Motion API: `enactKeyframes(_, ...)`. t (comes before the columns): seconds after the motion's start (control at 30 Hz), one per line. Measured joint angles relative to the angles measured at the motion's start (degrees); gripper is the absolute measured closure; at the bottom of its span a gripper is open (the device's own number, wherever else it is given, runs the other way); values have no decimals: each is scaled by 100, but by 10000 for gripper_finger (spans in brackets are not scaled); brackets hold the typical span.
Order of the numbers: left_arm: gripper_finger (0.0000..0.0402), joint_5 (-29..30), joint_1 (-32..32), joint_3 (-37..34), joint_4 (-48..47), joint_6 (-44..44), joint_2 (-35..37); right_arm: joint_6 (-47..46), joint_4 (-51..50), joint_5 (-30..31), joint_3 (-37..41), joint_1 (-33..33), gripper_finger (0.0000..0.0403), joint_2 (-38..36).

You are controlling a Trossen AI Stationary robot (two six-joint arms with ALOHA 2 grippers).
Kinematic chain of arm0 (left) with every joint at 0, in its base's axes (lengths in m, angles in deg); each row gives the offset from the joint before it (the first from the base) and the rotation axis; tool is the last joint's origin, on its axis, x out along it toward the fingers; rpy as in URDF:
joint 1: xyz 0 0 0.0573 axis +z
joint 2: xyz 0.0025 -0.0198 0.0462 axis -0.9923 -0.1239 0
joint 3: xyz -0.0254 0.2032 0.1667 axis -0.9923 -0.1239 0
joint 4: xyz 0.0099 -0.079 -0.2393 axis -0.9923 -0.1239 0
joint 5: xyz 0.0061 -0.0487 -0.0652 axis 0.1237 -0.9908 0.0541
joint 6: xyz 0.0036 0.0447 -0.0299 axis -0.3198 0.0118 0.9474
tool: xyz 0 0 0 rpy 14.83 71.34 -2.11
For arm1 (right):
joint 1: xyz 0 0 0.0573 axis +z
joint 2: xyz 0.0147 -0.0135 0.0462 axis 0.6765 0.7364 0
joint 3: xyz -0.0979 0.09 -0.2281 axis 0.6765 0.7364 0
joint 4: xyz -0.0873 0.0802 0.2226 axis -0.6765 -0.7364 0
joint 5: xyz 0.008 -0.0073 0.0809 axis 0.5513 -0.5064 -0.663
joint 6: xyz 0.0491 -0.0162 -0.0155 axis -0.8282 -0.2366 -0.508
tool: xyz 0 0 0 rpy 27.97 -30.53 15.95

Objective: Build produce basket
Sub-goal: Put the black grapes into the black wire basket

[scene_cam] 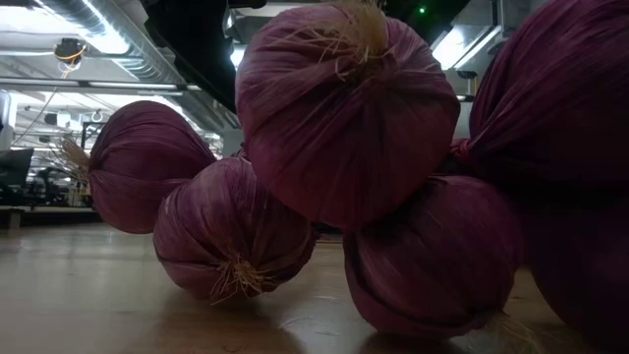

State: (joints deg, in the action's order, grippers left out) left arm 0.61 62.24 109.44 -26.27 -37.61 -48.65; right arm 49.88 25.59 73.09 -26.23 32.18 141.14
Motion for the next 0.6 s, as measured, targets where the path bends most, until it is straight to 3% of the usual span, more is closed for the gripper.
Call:
enactKeyframes(0.27,292,-1,-2,0,-1,0,0,-358,-409,-95,0,83,70,-3)
enactKeyframes(0.6,292,0,-2,0,0,13,0,-1259,-1328,-1215,0,600,69,-96)
